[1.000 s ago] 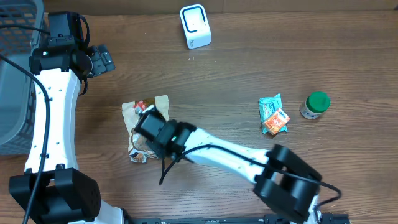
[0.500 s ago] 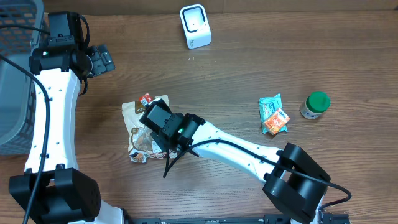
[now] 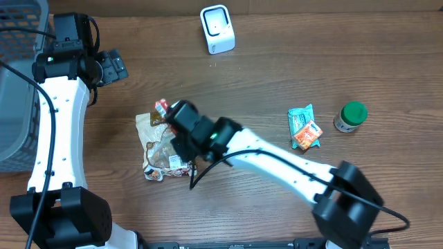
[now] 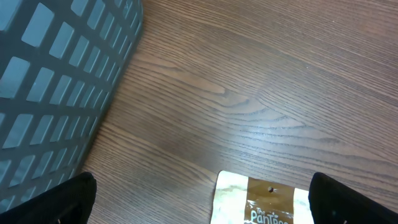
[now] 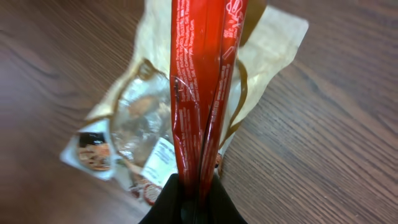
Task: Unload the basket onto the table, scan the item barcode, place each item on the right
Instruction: 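Reach the right gripper to the red stick on the snack bag and grasp it, then lift the red stick and bring it toward the left gripper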
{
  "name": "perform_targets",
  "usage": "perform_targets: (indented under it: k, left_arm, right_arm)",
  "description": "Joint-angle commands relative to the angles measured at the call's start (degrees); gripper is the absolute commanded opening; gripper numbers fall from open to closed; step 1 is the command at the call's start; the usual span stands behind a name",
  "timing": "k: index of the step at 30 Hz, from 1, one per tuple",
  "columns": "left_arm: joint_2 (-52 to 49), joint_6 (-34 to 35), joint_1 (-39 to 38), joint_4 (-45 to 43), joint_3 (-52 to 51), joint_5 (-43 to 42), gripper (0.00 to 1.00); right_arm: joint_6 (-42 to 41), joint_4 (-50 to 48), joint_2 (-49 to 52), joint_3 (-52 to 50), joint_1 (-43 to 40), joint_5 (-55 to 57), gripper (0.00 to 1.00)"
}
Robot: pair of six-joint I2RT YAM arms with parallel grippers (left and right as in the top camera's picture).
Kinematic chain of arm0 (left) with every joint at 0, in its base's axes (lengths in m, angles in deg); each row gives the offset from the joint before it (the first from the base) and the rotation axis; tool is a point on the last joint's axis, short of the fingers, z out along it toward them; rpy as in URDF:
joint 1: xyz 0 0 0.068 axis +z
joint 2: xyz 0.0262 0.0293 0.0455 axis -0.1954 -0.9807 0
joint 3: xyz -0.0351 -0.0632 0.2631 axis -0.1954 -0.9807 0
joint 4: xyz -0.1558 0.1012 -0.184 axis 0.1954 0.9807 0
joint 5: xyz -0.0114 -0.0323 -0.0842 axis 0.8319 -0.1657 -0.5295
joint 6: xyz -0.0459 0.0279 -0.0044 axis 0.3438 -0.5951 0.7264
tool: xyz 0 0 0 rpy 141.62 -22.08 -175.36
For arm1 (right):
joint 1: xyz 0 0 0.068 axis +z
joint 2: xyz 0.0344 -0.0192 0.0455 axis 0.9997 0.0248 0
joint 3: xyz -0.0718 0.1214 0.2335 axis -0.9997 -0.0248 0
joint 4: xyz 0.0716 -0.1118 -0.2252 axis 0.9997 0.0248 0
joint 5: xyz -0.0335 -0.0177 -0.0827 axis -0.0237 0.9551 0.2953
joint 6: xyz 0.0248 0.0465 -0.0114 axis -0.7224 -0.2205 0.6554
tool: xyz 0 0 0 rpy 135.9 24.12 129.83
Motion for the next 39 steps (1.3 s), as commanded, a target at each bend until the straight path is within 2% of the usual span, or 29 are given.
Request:
perform_targets:
  k: [1,8,11,14,19,24,33,35,36,38,39]
  left_arm:
    - [0.6,1.2,-0.1,-0.1,0.8,-0.2,1.0]
    - [0.6,1.4,-0.1,-0.3,0.8,-3.3,1.0]
    - [0.6,1.4,-0.1,0.4,0.8,-10.7,1.0]
    - [0.6,1.4,-0.2,5.6,0.8,-21.4,1.0]
    - [0.6,1.4,-0.7,6.5,0.8,-30.7,1.0]
    - [0.6,-4.0,-3.0,6.1,0.8,-43.4,1.0]
    - [0.6,-4.2,-9.5,5.5,0.8,-44.2,0.98]
    - [0.6,-4.2,-10.8,5.0,0.8,-44.2,0.92]
    - [0.6,-4.2,-11.4,4.5,0.8,-44.2,0.84]
    - [0.6,-3.6,-12.2,3.6,0.8,-44.1,0.64]
    - [0.6,-2.9,-12.5,3.2,0.8,-44.1,0.49]
  right_arm:
    - [-0.2,-0.1,-3.6,1.2,-3.8,-10.8,0.04]
    - [0.1,0.5,-3.7,1.2,-13.8,-40.3,0.04]
    - [0.5,0.5,-3.7,1.2,-18.4,-50.7,0.04]
    - [2.0,0.6,-3.7,1.2,-22.3,-59.4,0.04]
    - [2.0,0.8,-3.7,1.1,-25.0,-63.3,0.04]
    - [1.9,0.7,-3.7,1.1,-25.3,-64.2,0.04]
    - [1.4,-0.4,-3.7,1.1,-25.3,-64.8,0.04]
    - [1.3,-0.6,-3.7,1.1,-25.3,-64.9,0.04]
    - [1.3,-0.7,-3.7,1.1,-25.3,-64.9,0.04]
    - [1.3,-0.8,-3.7,1.1,-25.3,-65.6,0.04]
    - [1.3,-1.0,-3.7,1.1,-25.3,-66.5,0.04]
